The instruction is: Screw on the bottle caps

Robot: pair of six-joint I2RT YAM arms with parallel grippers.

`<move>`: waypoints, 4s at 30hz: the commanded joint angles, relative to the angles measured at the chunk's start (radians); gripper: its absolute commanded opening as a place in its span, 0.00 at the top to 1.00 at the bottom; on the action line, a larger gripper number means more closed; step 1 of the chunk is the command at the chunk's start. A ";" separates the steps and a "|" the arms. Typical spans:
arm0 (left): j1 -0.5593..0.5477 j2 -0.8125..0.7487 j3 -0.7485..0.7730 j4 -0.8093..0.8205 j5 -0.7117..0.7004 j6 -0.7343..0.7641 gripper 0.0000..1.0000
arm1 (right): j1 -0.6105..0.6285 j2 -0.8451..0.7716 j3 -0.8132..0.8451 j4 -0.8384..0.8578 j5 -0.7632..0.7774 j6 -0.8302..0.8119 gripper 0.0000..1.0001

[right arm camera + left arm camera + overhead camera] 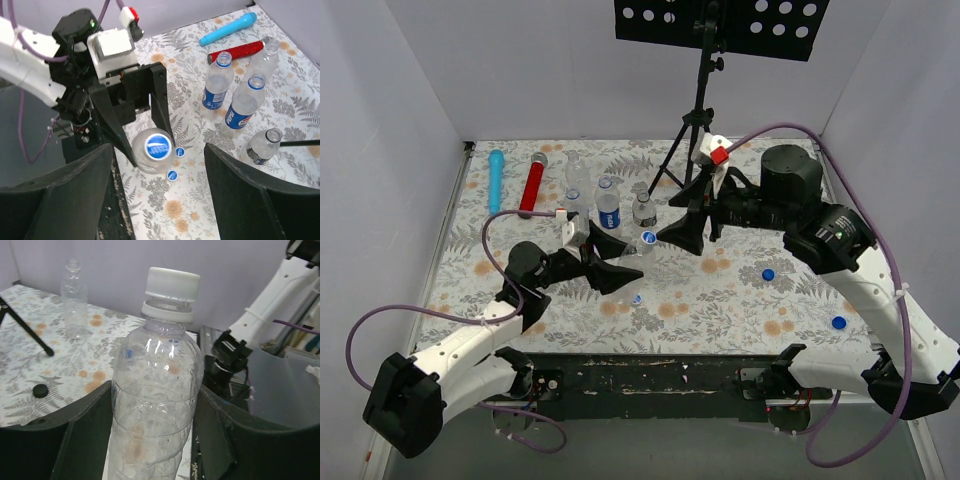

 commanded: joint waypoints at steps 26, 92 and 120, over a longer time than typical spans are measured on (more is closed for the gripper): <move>0.020 0.056 -0.001 0.240 0.219 -0.183 0.83 | -0.128 0.106 -0.075 0.003 -0.676 -0.438 0.42; 0.018 -0.073 0.015 -0.034 0.067 0.063 0.85 | -0.053 -0.113 -0.305 0.275 -0.415 -0.364 0.23; 0.018 -0.055 0.013 0.019 0.170 0.031 0.85 | -0.054 0.018 -0.268 0.226 -0.541 -0.459 0.57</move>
